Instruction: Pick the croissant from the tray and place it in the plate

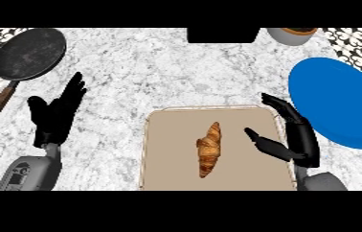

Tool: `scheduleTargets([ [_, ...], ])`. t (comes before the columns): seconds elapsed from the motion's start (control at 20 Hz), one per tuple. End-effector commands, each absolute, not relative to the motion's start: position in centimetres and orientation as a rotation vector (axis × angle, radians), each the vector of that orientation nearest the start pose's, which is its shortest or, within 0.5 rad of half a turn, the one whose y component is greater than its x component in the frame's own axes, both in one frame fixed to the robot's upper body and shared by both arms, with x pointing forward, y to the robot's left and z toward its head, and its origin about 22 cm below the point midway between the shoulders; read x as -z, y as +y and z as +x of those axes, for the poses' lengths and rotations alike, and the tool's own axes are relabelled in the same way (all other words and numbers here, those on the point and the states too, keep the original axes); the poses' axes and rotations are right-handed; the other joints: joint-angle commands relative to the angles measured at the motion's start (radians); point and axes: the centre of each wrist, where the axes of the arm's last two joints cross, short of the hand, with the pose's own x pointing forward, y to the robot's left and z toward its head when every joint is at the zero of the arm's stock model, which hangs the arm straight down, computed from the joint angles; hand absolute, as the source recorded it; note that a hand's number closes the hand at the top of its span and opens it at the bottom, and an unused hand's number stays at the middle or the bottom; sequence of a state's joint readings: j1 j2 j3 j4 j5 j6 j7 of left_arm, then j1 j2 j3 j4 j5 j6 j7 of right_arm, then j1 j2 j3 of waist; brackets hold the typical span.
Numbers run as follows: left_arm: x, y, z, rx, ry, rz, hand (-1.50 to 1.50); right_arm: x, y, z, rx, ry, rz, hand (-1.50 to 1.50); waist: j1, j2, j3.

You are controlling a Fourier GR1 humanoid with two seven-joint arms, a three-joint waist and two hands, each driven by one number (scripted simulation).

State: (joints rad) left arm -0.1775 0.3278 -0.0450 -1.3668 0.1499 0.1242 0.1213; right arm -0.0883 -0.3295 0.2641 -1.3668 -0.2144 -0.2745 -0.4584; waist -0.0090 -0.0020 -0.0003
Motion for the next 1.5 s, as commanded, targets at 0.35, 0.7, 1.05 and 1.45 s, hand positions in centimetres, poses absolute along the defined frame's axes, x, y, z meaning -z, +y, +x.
scheduleTargets([
  [0.35, -2.5, 30.6, 28.2, 0.072, -1.415, 0.175, 0.00, 6.0, -23.6, 19.9, -0.523, -1.777, -0.199, -1.50, 0.007, 0.001, 0.000],
  [0.7, -0.9, 29.3, 27.0, 0.106, -1.388, 0.182, 0.00, 0.2, -23.1, 21.6, -0.642, -1.677, -0.245, -1.50, 0.008, 0.000, 0.000],
  [1.05, -2.5, 30.0, 28.0, 0.084, -1.404, 0.172, 0.00, -0.3, -20.2, 22.1, -0.839, -1.506, -0.275, -1.50, 0.012, 0.001, 0.000],
  [1.45, -1.3, 28.5, 27.8, 0.092, -1.406, 0.177, 0.00, -1.5, -20.6, 23.2, -0.992, -1.365, -0.386, -1.50, 0.010, 0.001, 0.000],
])
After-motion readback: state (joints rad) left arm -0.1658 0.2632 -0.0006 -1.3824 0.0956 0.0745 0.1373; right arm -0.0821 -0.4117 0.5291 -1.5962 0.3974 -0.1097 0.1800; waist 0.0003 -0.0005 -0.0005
